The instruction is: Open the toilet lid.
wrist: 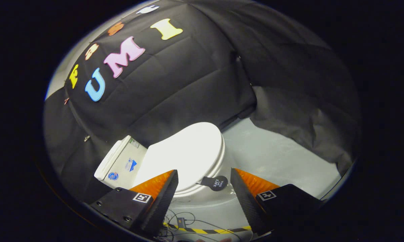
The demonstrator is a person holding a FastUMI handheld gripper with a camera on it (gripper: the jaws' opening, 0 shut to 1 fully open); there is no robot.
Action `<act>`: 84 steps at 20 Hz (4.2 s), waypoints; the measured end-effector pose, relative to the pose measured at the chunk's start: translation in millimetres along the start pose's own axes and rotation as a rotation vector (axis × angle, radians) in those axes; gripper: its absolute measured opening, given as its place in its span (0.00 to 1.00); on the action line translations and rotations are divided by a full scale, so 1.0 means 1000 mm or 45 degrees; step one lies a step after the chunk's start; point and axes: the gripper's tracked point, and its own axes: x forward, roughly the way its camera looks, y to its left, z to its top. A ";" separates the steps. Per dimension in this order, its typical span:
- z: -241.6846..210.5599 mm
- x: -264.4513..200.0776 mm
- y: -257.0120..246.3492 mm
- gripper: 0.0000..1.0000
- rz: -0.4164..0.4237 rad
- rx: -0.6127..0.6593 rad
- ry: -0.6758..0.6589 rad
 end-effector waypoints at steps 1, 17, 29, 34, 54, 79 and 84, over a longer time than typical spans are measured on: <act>-0.006 0.008 -0.011 0.98 -0.007 0.051 0.024; -0.069 0.076 -0.032 0.28 0.114 0.707 0.332; -0.017 0.037 0.024 0.08 0.061 0.412 0.261; 0.014 0.013 0.081 0.08 0.052 0.194 0.194; 0.055 -0.038 0.258 0.09 -0.083 -0.246 -0.021; 0.001 -0.046 0.482 0.14 0.014 -0.710 -0.113; -0.022 -0.039 0.519 0.14 0.033 -0.823 -0.110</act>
